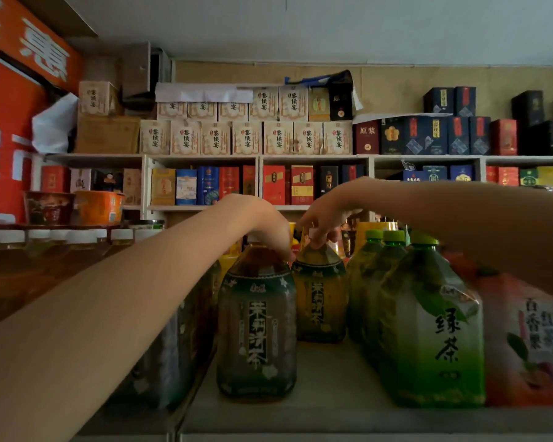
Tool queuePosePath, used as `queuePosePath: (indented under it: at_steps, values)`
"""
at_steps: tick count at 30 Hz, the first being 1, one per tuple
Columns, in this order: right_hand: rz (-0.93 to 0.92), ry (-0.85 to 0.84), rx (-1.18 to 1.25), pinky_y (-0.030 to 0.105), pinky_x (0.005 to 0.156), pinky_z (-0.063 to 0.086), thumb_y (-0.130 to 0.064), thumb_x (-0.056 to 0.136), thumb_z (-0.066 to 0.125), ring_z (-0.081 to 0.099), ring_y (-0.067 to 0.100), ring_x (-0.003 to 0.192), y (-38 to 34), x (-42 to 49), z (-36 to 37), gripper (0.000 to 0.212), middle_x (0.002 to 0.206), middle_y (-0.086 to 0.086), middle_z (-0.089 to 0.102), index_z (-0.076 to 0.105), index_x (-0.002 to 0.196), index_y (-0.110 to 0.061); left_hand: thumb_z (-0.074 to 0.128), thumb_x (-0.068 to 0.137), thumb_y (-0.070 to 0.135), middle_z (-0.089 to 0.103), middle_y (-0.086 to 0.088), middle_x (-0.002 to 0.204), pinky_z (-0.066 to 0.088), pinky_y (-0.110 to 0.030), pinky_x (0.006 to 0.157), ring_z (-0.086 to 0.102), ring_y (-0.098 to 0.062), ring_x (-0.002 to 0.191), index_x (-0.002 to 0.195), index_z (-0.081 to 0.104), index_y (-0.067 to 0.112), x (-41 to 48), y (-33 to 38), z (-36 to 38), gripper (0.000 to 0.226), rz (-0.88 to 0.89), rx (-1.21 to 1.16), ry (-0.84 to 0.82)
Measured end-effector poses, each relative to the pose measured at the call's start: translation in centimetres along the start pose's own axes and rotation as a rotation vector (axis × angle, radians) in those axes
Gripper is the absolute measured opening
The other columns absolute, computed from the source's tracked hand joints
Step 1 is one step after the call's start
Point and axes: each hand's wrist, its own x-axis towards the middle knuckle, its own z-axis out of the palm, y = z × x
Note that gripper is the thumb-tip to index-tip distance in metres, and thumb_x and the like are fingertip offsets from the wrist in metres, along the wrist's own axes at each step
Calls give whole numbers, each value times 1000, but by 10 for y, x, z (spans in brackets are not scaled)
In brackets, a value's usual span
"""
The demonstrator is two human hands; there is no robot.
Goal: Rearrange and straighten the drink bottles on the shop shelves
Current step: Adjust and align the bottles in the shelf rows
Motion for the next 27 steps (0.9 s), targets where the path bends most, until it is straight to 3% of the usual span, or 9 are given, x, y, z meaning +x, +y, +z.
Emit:
queuePosePath:
  at_steps: [7, 11, 12, 14, 16, 20, 23, 25, 27]
  values:
    - [-66, 16, 121, 22, 60, 44, -17, 92, 57, 56, 11, 68, 2, -34, 5, 22, 81, -1, 61, 53, 113, -11, 49, 89, 54, 50, -7, 133, 44, -38, 98, 49, -25, 118, 139, 41, 15, -16, 0, 10, 63, -13, 62, 265]
    - [-106, -2, 185, 18, 56, 48, -17, 91, 59, 59, 10, 66, -2, -43, 5, 19, 90, 3, 64, 54, 109, -14, 52, 85, 60, 54, -2, 98, 46, -30, 72, 54, -19, 89, 124, 50, 11, -31, -1, 18, 63, -34, 34, 389]
    - [-113, -7, 201, 18, 56, 49, -17, 90, 60, 60, 11, 67, -3, -44, 5, 26, 99, 7, 63, 52, 114, -13, 53, 82, 63, 54, -2, 100, 47, -30, 74, 54, -18, 91, 124, 50, 12, -35, -3, 20, 66, -36, 14, 361]
    - [-126, -10, 218, 18, 56, 50, -17, 90, 60, 60, 12, 70, -4, -48, 5, 37, 109, 11, 61, 49, 123, -7, 58, 74, 68, 52, -3, 123, 47, -33, 90, 52, -20, 109, 132, 42, 17, -43, -8, 22, 79, -23, -57, 266]
    - [-138, -4, 241, 18, 55, 50, -14, 90, 60, 59, 12, 69, -4, -55, 7, 38, 100, 8, 61, 49, 124, -3, 66, 65, 69, 43, 0, 137, 42, -33, 98, 46, -19, 118, 140, 31, 21, -48, -14, 24, 95, 1, -146, 213]
    - [-155, 7, 280, 17, 52, 49, -11, 89, 60, 56, 11, 62, -3, -70, 9, 18, 82, 4, 61, 55, 106, -5, 75, 56, 64, 45, 1, 135, 42, -27, 85, 47, -16, 106, 142, 22, 25, -53, -16, 30, 109, 38, -231, 203]
    - [-161, -3, 302, 18, 53, 49, -10, 89, 60, 56, 10, 60, -3, -76, 10, 23, 79, 4, 61, 55, 110, 0, 78, 65, 49, 52, 4, 119, 39, -23, 73, 49, -9, 94, 130, 38, 22, -56, -15, 37, 81, 82, -385, 283]
    - [-167, -2, 308, 19, 55, 50, -9, 89, 60, 57, 9, 59, -2, -81, 11, 16, 77, 2, 63, 56, 104, -4, 72, 77, 41, 55, 5, 111, 39, -26, 79, 51, -12, 101, 115, 54, 21, -52, -16, 45, 47, 100, -695, 419]
    - [-167, 9, 299, 20, 60, 49, -11, 90, 59, 57, 6, 55, -2, -86, 13, 5, 68, -4, 65, 57, 95, -11, 60, 88, 36, 59, 3, 107, 35, -30, 87, 52, -17, 108, 109, 62, 17, -47, -12, 56, 28, 86, -984, 547]
